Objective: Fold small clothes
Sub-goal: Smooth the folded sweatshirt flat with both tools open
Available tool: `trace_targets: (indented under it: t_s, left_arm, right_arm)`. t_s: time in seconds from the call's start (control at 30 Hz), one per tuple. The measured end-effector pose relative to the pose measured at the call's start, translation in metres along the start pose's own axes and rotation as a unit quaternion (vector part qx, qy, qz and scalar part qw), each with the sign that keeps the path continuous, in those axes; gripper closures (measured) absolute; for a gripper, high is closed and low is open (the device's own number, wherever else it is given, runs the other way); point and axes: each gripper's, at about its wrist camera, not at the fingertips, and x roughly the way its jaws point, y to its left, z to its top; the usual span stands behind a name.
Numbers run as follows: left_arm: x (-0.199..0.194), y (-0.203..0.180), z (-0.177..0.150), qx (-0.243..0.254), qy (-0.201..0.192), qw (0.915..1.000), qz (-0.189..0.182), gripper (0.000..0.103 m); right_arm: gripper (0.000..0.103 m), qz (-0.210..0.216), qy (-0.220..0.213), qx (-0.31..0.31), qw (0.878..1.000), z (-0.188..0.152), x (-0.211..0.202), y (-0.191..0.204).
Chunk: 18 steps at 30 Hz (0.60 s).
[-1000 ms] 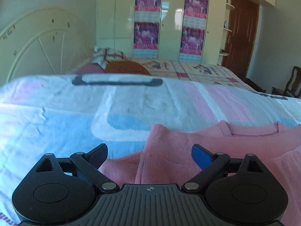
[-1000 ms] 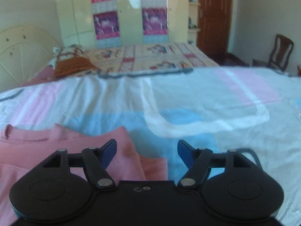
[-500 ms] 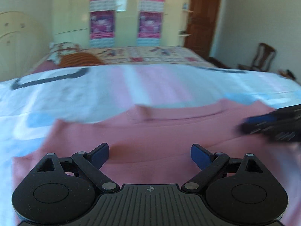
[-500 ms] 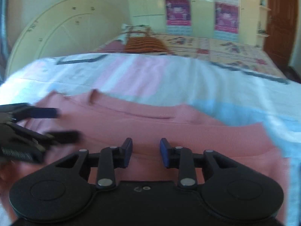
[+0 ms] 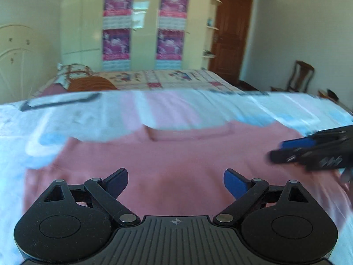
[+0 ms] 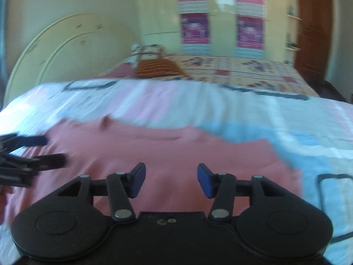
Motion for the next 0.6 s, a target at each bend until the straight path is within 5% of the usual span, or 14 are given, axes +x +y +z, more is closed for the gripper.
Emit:
trace_targets:
  t_s: [0.07,0.3,0.6]
  left_arm:
    - [0.018,-0.012,-0.014,0.01,0.052,0.9984,0.019,0.01]
    - [-0.011,-0.017,-0.01,-0.013,0.025,0.9992,0.028,0.005]
    - [-0.009,-0.025,-0.023,-0.014,0.052,0.9976,0.044,0.005]
  right_arm:
    - [0.06,-0.016,0.042,-0.032,0.998,-0.018,0.015,0.019]
    - [0.058,-0.016,0.011,-0.025,1.0,-0.016,-0.007,0.028]
    - [0.058,-0.009,0.033,-0.03,0.999,-0.029,-0.002,0.038]
